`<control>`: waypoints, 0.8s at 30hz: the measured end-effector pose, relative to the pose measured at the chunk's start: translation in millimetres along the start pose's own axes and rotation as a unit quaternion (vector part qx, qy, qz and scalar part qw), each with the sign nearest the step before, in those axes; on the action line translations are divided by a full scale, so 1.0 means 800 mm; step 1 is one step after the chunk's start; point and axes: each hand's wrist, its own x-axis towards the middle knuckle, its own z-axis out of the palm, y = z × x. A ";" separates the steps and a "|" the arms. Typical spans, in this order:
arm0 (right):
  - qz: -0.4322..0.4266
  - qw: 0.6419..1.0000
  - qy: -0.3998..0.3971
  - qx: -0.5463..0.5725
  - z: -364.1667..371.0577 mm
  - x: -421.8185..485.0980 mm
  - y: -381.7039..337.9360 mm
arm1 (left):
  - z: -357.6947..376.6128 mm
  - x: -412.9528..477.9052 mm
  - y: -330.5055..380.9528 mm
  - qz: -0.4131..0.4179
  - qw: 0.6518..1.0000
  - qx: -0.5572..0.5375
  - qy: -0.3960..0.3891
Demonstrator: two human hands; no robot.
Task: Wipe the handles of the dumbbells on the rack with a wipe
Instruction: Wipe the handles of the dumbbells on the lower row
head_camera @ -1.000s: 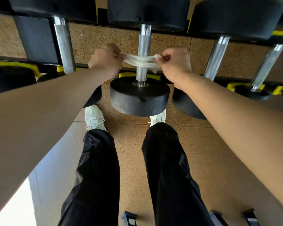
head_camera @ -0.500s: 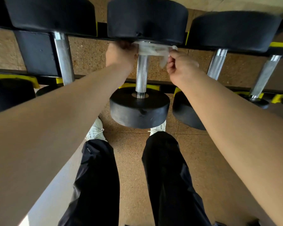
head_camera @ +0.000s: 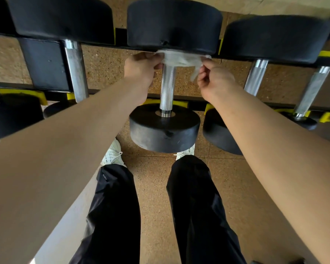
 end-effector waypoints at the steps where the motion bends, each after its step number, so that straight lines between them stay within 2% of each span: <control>1: -0.004 1.000 -0.017 -0.019 0.004 -0.001 0.003 | -0.003 0.002 0.000 -0.006 1.000 0.000 0.016; 4: -0.027 0.991 -0.091 -0.092 0.019 -0.013 0.014 | -0.020 0.015 0.001 -0.061 0.994 0.017 0.089; 6: -0.044 0.985 -0.112 -0.121 0.020 -0.018 0.018 | -0.030 0.020 -0.002 -0.081 0.990 0.058 0.102; 7: -0.050 0.984 -0.103 -0.135 0.015 -0.016 0.017 | -0.032 0.019 -0.005 -0.078 0.990 0.077 0.084; 11: -0.061 0.977 -0.011 -0.205 -0.030 -0.001 0.011 | -0.030 0.006 -0.022 0.005 0.983 0.166 -0.071; 13: -0.072 0.967 -0.036 -0.242 -0.042 -0.002 0.019 | -0.038 0.009 -0.027 0.017 0.979 0.193 -0.059; 16: -0.101 0.940 -0.107 -0.308 -0.038 -0.014 0.039 | -0.061 0.022 -0.043 0.000 0.972 0.235 0.017; 17: -0.111 0.933 -0.111 -0.324 -0.037 -0.015 0.043 | -0.068 0.025 -0.050 0.006 0.968 0.250 0.021; 21: -0.134 0.921 -0.028 -0.363 -0.053 -0.002 0.042 | -0.075 0.013 -0.055 0.063 0.932 0.342 -0.105; 22: -0.151 0.908 -0.011 -0.391 -0.058 0.002 0.040 | -0.075 0.008 -0.054 0.077 0.916 0.370 -0.133; 24: -0.206 0.845 -0.026 -0.493 -0.059 0.004 0.040 | -0.081 0.006 -0.051 0.088 0.884 0.435 -0.145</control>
